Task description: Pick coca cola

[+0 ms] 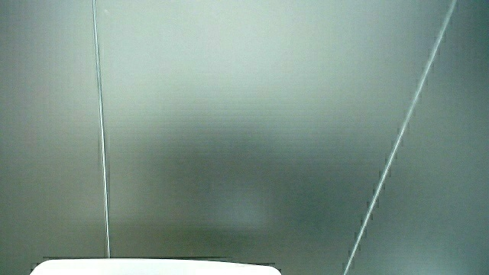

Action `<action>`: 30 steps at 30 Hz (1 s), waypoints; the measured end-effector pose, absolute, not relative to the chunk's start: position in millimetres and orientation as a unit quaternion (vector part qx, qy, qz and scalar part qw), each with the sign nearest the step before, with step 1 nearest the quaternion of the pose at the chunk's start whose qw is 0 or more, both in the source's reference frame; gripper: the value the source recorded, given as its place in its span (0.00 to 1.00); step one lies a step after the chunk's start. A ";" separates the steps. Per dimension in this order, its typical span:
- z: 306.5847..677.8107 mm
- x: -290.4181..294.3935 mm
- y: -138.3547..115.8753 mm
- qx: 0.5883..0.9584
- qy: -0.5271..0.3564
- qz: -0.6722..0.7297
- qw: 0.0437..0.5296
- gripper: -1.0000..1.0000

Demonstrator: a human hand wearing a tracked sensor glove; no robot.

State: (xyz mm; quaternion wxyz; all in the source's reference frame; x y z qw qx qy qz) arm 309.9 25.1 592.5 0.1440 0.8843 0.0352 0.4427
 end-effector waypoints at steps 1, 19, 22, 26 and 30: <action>590.5 305.2 23.5 0.881 0.039 0.447 0.151 0.50; 609.3 248.4 3.4 0.768 -0.007 0.616 0.173 0.50; 610.4 241.0 1.8 0.753 -0.022 0.636 0.167 0.50; 613.2 239.7 1.7 0.757 -0.027 0.634 0.156 0.50; 610.8 237.6 0.6 0.759 -0.023 0.634 0.144 0.53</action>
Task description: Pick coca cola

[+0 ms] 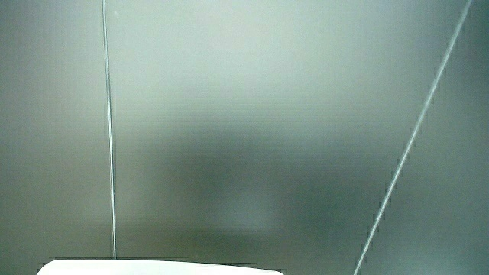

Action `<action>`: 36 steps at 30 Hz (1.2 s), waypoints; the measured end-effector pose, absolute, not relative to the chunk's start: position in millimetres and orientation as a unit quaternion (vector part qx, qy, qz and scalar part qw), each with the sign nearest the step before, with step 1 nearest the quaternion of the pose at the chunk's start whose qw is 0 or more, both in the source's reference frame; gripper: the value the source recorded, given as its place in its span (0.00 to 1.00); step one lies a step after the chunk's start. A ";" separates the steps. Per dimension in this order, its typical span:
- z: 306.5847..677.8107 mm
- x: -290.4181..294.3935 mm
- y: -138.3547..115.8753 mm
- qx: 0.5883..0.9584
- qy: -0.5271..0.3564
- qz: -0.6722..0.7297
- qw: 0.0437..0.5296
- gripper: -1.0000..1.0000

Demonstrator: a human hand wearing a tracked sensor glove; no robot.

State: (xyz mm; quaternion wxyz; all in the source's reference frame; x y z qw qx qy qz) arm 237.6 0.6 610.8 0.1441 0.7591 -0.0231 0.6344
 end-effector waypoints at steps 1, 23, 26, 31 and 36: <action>611.6 237.7 0.3 0.760 -0.022 0.633 0.145 0.55; 604.0 239.4 8.9 0.769 0.002 0.634 0.082 1.00; 597.4 237.1 9.0 0.763 -0.007 0.642 0.073 1.00; 587.6 232.5 4.0 0.764 -0.023 0.642 0.065 1.00; 581.0 223.8 -3.2 0.758 -0.033 0.649 0.061 1.00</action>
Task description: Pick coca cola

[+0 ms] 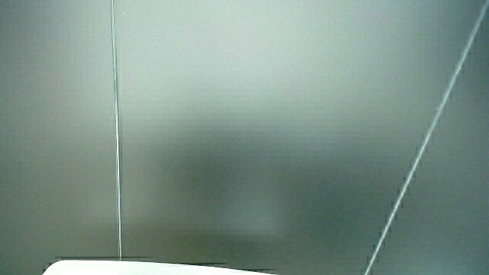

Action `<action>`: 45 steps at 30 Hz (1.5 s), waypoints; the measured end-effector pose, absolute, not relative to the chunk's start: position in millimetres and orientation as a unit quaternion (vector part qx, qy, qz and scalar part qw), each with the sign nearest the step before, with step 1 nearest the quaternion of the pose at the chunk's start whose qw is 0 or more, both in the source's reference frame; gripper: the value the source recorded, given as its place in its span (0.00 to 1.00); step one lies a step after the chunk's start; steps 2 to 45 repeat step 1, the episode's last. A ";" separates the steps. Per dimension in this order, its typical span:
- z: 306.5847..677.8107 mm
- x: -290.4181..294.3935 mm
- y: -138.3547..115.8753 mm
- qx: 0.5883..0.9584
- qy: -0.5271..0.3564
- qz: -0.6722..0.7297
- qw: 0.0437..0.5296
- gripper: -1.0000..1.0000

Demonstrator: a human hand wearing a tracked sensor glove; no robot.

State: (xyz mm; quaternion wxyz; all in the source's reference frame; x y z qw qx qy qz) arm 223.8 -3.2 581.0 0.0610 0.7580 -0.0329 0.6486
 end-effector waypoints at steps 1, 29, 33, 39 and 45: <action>584.0 222.9 -6.1 0.756 -0.049 0.651 0.050 1.00; 584.0 222.9 -6.1 0.756 -0.049 0.651 0.050 1.00; 584.0 222.9 -6.1 0.756 -0.049 0.651 0.050 1.00; 584.0 222.9 -6.1 0.756 -0.049 0.651 0.050 1.00; 584.0 222.9 -6.1 0.756 -0.049 0.651 0.050 1.00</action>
